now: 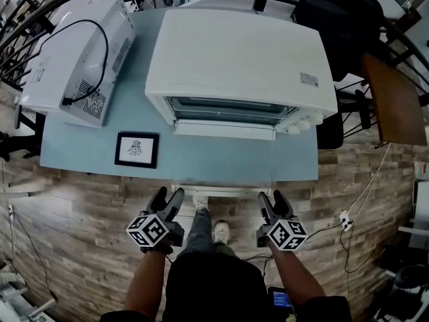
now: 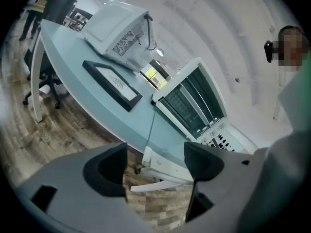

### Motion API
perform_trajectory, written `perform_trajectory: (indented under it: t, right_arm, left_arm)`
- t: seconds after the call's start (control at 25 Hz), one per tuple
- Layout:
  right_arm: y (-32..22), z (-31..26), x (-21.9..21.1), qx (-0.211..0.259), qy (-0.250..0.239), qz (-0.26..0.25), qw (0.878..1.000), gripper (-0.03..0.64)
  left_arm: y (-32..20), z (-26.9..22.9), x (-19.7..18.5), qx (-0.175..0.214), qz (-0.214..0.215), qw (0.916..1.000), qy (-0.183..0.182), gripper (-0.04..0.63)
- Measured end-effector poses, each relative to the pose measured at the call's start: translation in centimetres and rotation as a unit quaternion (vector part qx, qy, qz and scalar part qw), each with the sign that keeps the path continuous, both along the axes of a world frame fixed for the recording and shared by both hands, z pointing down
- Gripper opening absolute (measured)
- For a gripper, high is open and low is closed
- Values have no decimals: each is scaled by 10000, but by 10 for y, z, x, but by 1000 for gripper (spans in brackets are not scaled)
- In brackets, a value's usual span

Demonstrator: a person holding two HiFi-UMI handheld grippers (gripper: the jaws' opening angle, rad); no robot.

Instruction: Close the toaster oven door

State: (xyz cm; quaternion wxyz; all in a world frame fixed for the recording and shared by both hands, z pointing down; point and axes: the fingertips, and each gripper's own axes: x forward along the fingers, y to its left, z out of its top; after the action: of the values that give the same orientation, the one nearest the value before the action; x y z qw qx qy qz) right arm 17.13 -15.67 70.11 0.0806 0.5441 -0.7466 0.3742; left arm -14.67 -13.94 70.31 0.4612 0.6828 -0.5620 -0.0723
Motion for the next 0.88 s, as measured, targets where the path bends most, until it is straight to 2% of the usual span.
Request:
perform_trajectory:
  t: [0.16, 0.32, 0.48, 0.64, 0.88]
  right_arm:
    - [-2, 10, 1, -228, -247, 266, 9991, 271]
    - [-3, 18, -1, -416, -453, 379, 9974, 205]
    - [-2, 21, 1, -508, -369, 392, 9973, 141]
    - [0, 14, 1, -478, -307, 255, 9981, 137]
    - [2, -4, 1, -354, -404, 164, 9984, 124]
  left_arm:
    - [-3, 15, 5, -142, -49, 9988, 463, 339]
    - [-5, 22, 8, -241, -124, 9960, 853, 302]
    - [-6, 25, 14, -313, 12, 9957, 870, 242]
    - [-6, 21, 20, -344, 123, 9960, 814, 162]
    - [-2, 4, 18, -318, 47, 9958, 860, 144]
